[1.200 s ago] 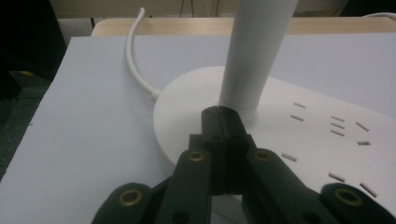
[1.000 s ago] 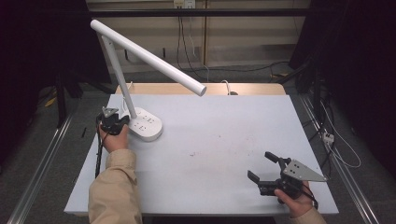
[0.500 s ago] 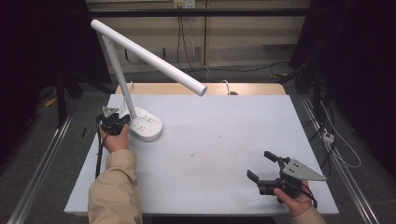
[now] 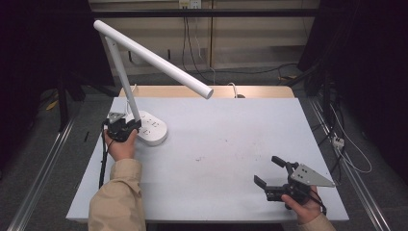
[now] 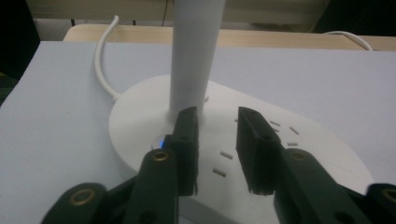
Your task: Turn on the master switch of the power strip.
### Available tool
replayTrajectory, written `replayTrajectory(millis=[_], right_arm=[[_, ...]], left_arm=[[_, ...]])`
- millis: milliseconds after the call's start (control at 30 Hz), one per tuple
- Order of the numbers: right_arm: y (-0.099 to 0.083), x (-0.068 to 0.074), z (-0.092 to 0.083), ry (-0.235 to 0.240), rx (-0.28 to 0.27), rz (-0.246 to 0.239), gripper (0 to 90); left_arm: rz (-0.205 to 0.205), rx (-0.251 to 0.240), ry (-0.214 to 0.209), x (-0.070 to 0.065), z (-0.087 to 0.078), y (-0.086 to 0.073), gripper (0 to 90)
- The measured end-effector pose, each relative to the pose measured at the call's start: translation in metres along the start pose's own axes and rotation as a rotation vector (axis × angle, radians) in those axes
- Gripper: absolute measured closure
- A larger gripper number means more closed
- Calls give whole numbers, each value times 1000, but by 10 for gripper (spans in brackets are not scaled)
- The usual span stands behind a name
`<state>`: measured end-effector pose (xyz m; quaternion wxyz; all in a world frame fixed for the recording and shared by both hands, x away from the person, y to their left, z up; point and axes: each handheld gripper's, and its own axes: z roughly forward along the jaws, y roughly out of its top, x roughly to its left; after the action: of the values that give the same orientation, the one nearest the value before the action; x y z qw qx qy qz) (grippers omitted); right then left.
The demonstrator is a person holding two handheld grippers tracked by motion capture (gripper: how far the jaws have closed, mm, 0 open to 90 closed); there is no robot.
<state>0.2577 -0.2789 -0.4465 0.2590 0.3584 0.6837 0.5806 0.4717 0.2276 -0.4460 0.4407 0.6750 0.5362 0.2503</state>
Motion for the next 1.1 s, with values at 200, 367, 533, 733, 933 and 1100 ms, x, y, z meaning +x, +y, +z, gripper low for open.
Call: replayTrajectory(millis=[200,367,533,733,933,1100], right_arm=[[0,1,1,1,2,-4,51],[1,1,2,6,2,-7,51],[1,1,3,6,3,-6,52],[1,2,3,7,2,-5,52],[1,2,3,9,4,-10,52],[1,2,3,9,4,-9,52]], left_arm=[[-9,-4,-22,-3,-5,-3,573],[-9,-7,-35,-5,-9,-4,486],[-1,1,-48,-6,-12,-8,429],[-2,1,-62,-9,-16,-8,334],[6,-10,-86,-16,-22,-7,251],[15,-21,-115,-22,-27,-6,196]])
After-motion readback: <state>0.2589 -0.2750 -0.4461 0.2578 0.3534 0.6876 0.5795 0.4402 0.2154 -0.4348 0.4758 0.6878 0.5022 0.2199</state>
